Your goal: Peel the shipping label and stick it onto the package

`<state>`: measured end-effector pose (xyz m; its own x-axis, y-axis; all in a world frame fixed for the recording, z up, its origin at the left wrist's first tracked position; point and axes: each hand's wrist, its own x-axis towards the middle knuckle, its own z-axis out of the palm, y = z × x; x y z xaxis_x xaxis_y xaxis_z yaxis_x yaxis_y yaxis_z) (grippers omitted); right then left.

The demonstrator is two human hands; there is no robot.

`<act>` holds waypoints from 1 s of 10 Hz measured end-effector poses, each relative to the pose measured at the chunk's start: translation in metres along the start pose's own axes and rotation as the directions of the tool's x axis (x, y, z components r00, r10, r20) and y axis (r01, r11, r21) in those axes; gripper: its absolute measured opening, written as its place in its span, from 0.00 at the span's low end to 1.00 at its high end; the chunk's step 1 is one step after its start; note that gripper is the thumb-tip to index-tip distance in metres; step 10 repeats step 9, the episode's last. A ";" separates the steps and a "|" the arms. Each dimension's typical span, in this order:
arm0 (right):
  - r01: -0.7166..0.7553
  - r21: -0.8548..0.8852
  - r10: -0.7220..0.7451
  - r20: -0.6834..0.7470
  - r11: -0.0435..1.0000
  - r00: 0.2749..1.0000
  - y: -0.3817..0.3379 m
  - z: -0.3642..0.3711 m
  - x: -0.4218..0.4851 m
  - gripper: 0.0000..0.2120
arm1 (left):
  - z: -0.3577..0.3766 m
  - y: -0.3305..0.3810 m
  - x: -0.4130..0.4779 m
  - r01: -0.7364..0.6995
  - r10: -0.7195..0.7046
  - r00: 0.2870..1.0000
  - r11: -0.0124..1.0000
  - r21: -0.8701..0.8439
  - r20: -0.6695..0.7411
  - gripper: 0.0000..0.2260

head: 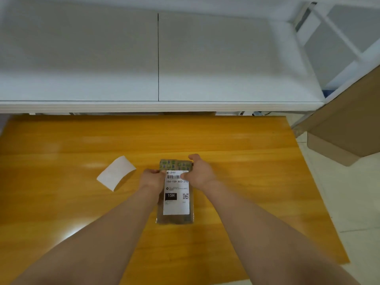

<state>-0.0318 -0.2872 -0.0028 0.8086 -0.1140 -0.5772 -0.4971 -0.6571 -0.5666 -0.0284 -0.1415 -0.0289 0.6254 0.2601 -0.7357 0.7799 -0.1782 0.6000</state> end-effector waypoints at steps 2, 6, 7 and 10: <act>0.031 -0.028 -0.031 0.016 0.999 0.999 0.007 0.018 0.002 0.37 | 0.001 -0.010 0.000 -0.169 0.120 0.978 0.937 0.307 0.172 0.50; 0.091 0.061 -0.094 0.051 0.994 0.994 0.003 0.013 0.000 0.35 | 0.000 -0.008 0.007 -0.196 0.188 0.980 0.911 0.363 0.058 0.50; 0.071 -0.025 -0.070 0.069 0.997 0.995 -0.004 0.014 -0.004 0.34 | -0.002 -0.004 0.006 -0.177 0.158 0.984 0.914 0.365 0.081 0.46; 0.074 -0.179 -0.083 -0.041 0.981 0.996 -0.032 -0.009 -0.014 0.21 | -0.016 0.032 -0.018 -0.250 0.229 0.968 0.851 0.462 0.100 0.26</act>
